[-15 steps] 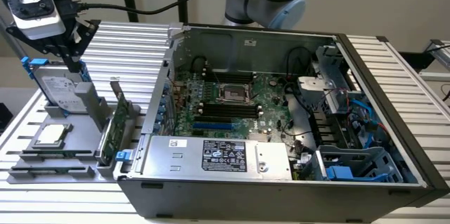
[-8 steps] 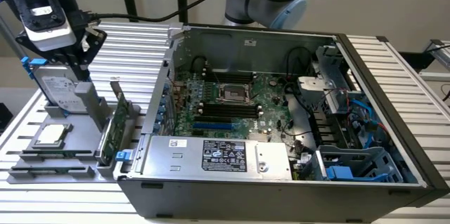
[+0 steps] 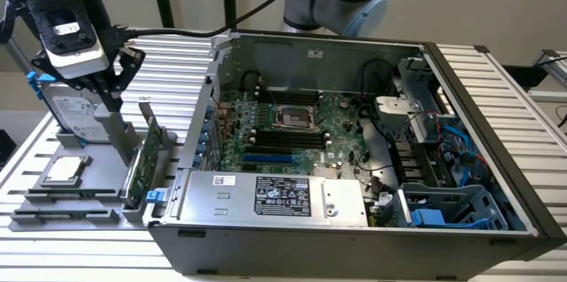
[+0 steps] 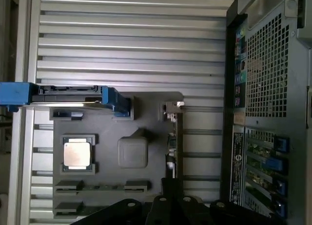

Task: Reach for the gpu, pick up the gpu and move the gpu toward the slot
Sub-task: 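Reach for the gpu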

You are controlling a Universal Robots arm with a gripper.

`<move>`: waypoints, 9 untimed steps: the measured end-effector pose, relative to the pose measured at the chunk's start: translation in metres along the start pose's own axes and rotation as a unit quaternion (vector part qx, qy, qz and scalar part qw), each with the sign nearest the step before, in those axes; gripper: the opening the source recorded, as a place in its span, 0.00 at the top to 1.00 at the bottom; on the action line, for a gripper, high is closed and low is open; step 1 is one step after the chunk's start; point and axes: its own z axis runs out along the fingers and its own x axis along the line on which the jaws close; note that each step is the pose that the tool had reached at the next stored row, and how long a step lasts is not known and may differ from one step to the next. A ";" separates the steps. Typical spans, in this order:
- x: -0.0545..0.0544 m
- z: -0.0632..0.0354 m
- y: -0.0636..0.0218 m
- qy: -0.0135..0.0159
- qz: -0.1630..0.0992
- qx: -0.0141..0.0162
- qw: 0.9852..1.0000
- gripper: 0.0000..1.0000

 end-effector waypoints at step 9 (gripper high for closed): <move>-0.002 0.0051 -0.0104 -0.003 0.000 0.000 1.000 0.89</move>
